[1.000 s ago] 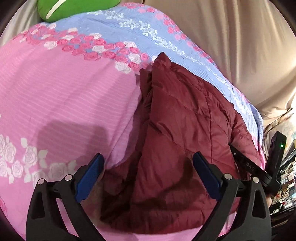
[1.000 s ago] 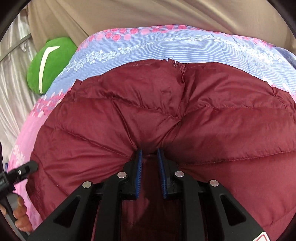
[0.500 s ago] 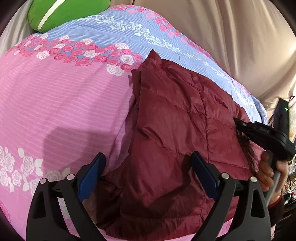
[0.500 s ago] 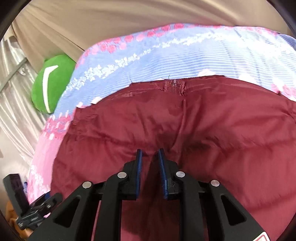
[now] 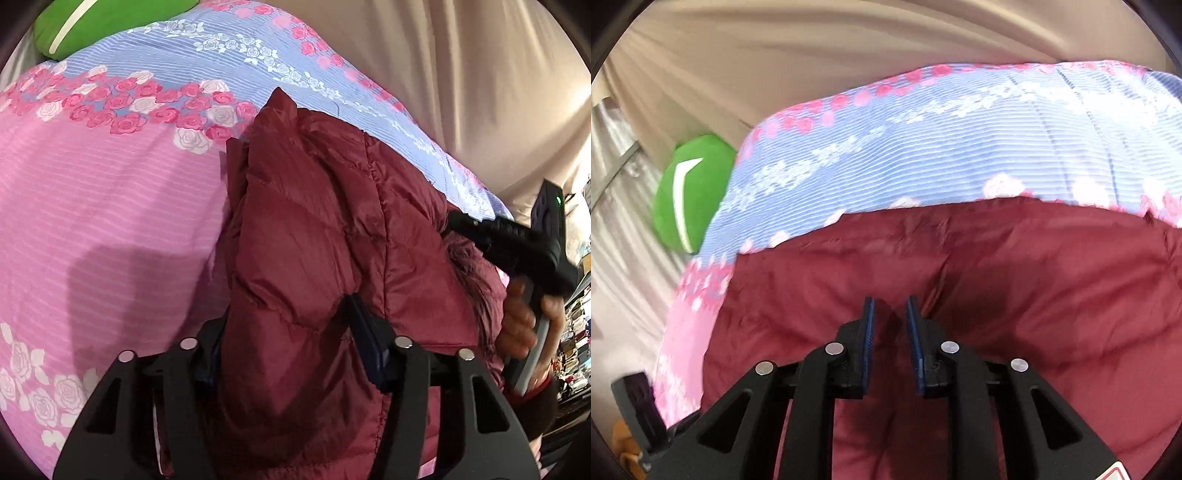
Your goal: Fold large clothes
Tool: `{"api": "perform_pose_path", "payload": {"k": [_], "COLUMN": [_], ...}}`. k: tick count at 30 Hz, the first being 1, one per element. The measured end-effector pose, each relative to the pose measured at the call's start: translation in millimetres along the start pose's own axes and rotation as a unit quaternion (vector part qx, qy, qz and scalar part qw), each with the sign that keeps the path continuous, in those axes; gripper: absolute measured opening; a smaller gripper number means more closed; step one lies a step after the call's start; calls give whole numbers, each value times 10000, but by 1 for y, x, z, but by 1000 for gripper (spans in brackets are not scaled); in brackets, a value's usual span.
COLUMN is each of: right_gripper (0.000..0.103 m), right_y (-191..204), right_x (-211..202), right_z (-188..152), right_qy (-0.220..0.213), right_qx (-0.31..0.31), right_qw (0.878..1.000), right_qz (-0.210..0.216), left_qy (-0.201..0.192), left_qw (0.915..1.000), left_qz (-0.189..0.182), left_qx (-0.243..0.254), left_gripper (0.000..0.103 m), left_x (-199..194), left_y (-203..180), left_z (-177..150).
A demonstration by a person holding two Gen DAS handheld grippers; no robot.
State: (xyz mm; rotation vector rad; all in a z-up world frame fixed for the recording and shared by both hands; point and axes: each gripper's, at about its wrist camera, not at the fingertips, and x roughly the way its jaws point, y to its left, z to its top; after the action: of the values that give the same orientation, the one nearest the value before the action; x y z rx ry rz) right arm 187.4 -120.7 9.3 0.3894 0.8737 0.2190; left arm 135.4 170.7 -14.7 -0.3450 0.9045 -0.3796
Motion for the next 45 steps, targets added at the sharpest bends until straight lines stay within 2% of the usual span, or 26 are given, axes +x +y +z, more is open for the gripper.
{"api": "perform_pose_path", "payload": {"k": [2,4,7,9,11,13,14,15,16,18,20,22,24,28,30,32,36,39,42,43,45], "right_gripper": [18,7,6,6,7,7,8,8,8,9,12,18,18,18,18,15,12,11,9,9,12], "right_y": [-8,-18,-22,-19,-14,-12,-11,-10,-9,-11,-17,-21,-23,-30,-32,-32,-24,-29,-44,-54,-78], "right_x": [20,42,45,44,45,44,43,43,43,41,32,6,-19,-46,-41,-27,-12,-12,-35,-55,-96], "right_z": [7,8,6,4,1,0,-1,-1,-1,0,-2,-8,-15,-44,-56,-63,-65,-64,-60,-59,-61], "right_qy": [265,450,367,316,236,167,137,112,87,61,36,-123,-233,-16,176,272,237,278,226,68,-224], "right_qx": [140,273,273,147,-30,-145,-182,-216,-237,-190,24,166,72,-109,-102,-149,-333,-286,-19,58,189], "right_qw": [9995,9985,9989,9993,9994,9992,9991,9990,9990,9993,9998,9998,9996,9998,9994,9994,9992,9992,9996,9998,9996], "right_qz": [-97,-166,-51,-117,-248,-330,-356,-372,-377,-310,-206,11,115,149,279,140,14,103,143,182,1], "left_qy": [19,50,53,-22,-30,-54,-34,31,65,8,-104,-244,-375,-709,-841,-905,-852,-829,-683,-640,-552], "left_qw": [10000,9999,9992,9980,9982,9992,9995,9996,9995,9995,9994,9990,9982,9934,9903,9864,9798,9736,9670,9649,9622], "left_qz": [-19,-89,-197,-316,-302,-147,-131,-172,-202,-259,-305,-375,-452,-775,-884,-1030,-1222,-1259,-1462,-1510,-1572], "left_qx": [-7,-80,-349,-550,-519,-355,-274,-228,-230,-170,-101,-32,73,458,663,911,1331,1714,1971,2050,2155], "left_gripper": [52,51,52,57,63,64,61,50,45,18,11,9,8,7,7,7,7,7,7,7,7], "left_x": [0,0,-2,-2,-1,3,5,7,6,0,-12,-27,-39,-75,-87,-96,-96,-88,-74,-71,-63], "left_y": [-1,1,13,20,16,7,3,-2,-3,-11,-18,-26,-34,-70,-91,-116,-163,-202,-235,-246,-263], "left_z": [0,1,4,7,9,9,9,9,8,9,12,12,14,11,8,4,-3,-13,-20,-23,-28]}}
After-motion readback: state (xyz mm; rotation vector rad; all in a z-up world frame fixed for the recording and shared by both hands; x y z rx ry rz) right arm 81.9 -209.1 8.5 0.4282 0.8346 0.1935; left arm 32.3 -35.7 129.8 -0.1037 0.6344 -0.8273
